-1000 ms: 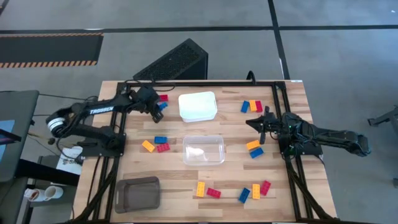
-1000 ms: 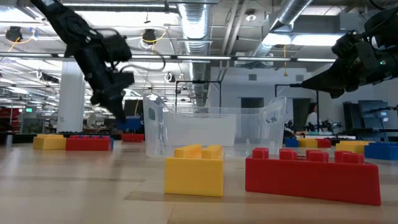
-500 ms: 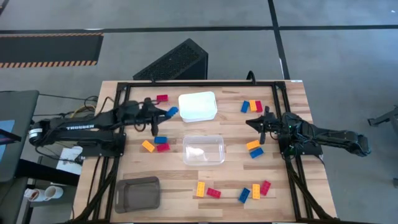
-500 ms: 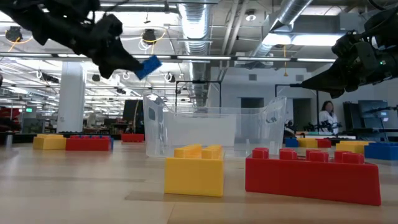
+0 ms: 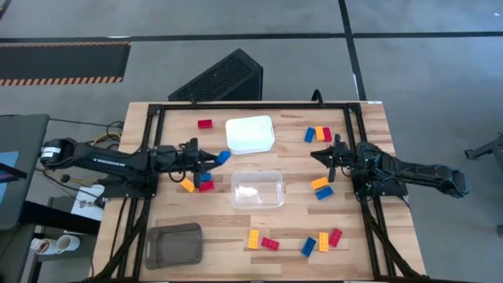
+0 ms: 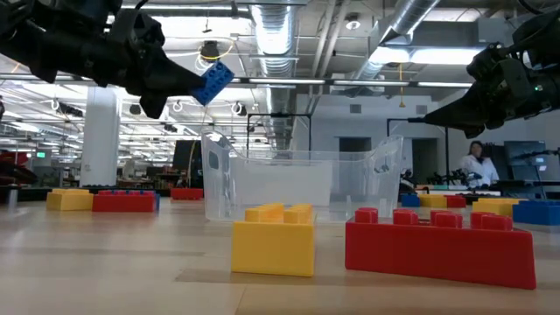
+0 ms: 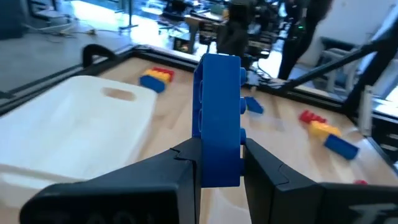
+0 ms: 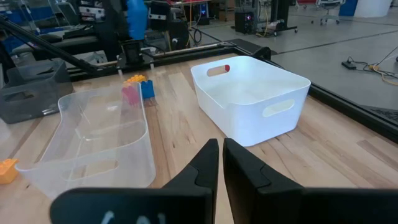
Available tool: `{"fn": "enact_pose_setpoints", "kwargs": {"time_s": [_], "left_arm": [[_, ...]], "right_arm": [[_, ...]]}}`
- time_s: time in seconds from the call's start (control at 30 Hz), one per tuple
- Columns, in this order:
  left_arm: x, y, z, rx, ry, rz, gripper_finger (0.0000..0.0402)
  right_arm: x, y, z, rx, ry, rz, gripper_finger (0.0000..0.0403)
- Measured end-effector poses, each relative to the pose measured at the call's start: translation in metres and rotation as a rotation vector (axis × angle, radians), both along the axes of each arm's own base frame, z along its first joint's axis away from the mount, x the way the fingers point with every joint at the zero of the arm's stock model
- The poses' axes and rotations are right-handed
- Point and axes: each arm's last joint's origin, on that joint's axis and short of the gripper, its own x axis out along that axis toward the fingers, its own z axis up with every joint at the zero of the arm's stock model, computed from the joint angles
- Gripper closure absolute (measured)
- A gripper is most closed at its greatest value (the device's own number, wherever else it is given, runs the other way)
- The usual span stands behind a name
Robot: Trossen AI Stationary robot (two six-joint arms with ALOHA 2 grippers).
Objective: Sort & place blocks by color
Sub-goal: Put the blue game piece into the transparent bin, then put the red game piece into the white bin
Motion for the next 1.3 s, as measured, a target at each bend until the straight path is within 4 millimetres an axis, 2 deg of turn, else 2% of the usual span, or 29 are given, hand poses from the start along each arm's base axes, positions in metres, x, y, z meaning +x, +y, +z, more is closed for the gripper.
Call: {"fn": "enact_pose_setpoints", "kwargs": {"time_s": [0.23,0.43,0.63,0.83,0.9,1.07,1.13,1.2,1.3], "left_arm": [[0.018,-0.020,-0.011,-0.006,-0.025,-0.111,0.0353],[0.048,-0.034,-0.015,0.001,0.041,-0.262,0.0353],[0.080,-0.039,-0.026,0.014,0.133,-0.313,0.0353],[0.102,-0.041,-0.032,-0.034,0.245,-0.303,0.0348],[0.106,-0.042,-0.033,-0.036,0.258,-0.299,0.0318],[0.111,-0.044,-0.032,-0.009,0.260,-0.262,0.0197],[0.112,-0.044,-0.031,-0.005,0.254,-0.252,0.0160],[0.112,-0.044,-0.030,-0.003,0.245,-0.242,0.0135],[0.113,-0.043,-0.028,0.004,0.229,-0.217,0.0122]], "right_arm": [[0.000,0.000,0.000,0.000,0.000,0.000,0.0353],[0.000,0.000,0.000,0.000,0.000,0.000,0.0353],[0.000,0.000,0.000,0.000,0.000,0.000,0.0353],[0.000,0.000,0.000,0.000,0.000,0.000,0.0353],[0.000,0.000,0.000,0.000,0.000,0.000,0.0353],[0.000,0.000,0.000,0.000,0.000,0.000,0.0353],[0.000,0.000,0.000,0.000,0.000,0.000,0.0353],[0.000,0.000,0.000,0.000,0.000,0.000,0.0353],[0.000,0.000,0.000,0.000,0.000,0.000,0.0353]]}}
